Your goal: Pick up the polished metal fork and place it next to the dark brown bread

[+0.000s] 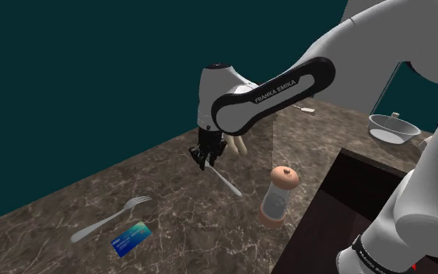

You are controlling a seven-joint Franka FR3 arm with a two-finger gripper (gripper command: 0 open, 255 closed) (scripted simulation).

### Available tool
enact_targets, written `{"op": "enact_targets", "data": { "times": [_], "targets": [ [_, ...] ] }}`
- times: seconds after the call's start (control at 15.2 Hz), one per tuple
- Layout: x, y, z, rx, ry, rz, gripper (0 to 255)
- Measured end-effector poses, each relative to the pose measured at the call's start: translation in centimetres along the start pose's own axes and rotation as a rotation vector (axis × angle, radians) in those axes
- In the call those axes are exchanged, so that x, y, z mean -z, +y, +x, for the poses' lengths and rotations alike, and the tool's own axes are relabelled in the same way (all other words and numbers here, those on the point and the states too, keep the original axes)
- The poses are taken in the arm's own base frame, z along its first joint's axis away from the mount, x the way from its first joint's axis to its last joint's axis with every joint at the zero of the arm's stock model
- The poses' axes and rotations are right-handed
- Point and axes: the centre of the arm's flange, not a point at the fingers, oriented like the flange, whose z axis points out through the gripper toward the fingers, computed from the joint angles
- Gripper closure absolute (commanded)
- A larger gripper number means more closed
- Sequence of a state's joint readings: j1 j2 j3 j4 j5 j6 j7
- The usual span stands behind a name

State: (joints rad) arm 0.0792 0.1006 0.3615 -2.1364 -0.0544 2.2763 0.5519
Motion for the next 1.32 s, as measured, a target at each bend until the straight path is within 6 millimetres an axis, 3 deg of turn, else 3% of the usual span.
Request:
{"op": "enact_targets", "data": {
  "times": [1.32],
  "targets": [
    [10.5, -0.3, 0.4, 0.000, 0.000, 0.000, 255]
  ]
}}
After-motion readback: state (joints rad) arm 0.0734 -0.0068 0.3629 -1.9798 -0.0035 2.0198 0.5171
